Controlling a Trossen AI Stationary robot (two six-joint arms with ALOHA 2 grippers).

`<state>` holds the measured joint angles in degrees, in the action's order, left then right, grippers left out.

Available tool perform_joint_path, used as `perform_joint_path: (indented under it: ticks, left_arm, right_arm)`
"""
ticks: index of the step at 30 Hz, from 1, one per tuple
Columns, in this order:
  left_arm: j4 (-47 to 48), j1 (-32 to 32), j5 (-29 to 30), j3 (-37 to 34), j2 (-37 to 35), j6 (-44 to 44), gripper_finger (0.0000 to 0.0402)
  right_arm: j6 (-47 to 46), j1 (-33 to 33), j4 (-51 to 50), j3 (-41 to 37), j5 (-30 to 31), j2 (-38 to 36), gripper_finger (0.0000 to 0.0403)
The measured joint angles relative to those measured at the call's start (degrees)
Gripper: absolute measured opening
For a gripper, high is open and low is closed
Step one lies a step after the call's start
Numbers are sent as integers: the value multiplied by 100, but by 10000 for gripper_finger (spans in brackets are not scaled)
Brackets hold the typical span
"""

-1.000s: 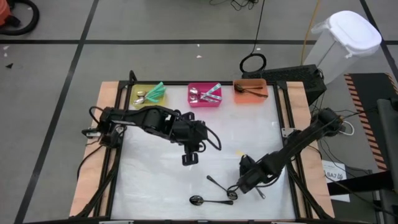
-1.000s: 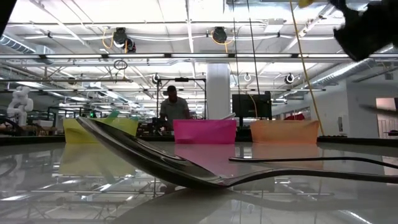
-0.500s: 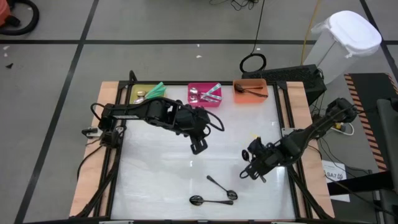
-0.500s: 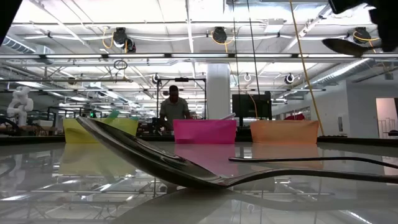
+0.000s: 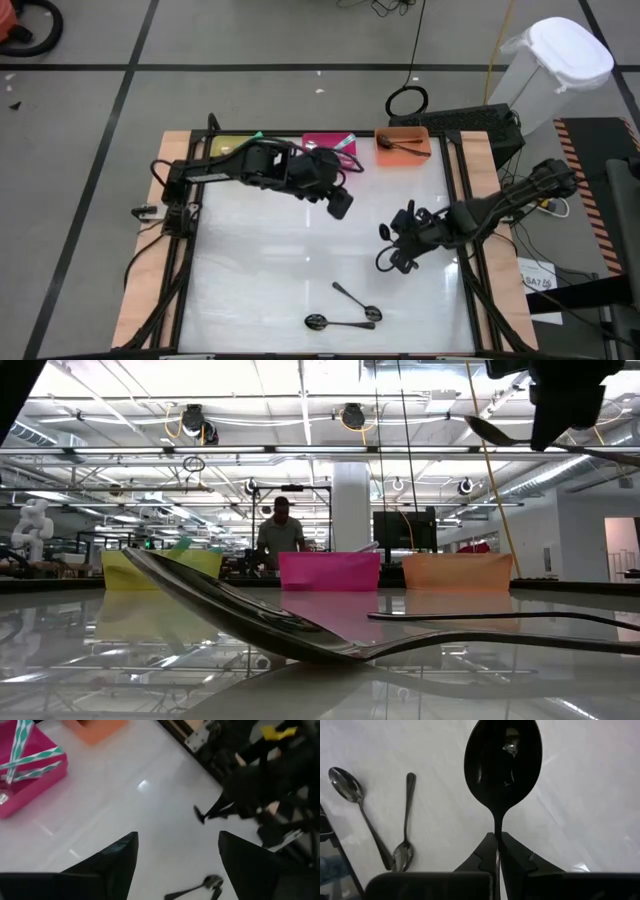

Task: Sort silverware by color (type)
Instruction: Put the black spoon into the orange bin

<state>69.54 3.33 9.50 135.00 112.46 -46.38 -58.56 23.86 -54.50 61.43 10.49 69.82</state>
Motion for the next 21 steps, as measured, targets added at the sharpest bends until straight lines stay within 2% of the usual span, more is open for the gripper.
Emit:
perform_joint_path:
  ticks: [6, 11, 15, 21]
  left_arm:
    - [-70, -107, -66, 5, 86, -874, 275]
    - [-17, -263, -604, -4, 247, -1693, 276]
    - [-82, -370, -962, 0, 419, -2002, 276]
    - [-486, -459, -1147, -2, 692, -2171, 276]
  right_arm:
    - [82, -269, 174, 2, -25, -186, 4]
    - [285, -493, 451, 11, -19, -414, 4]
    - [742, -666, 584, 11, -7, -504, 4]
    - [1383, -914, 662, 11, -1, -487, 4]
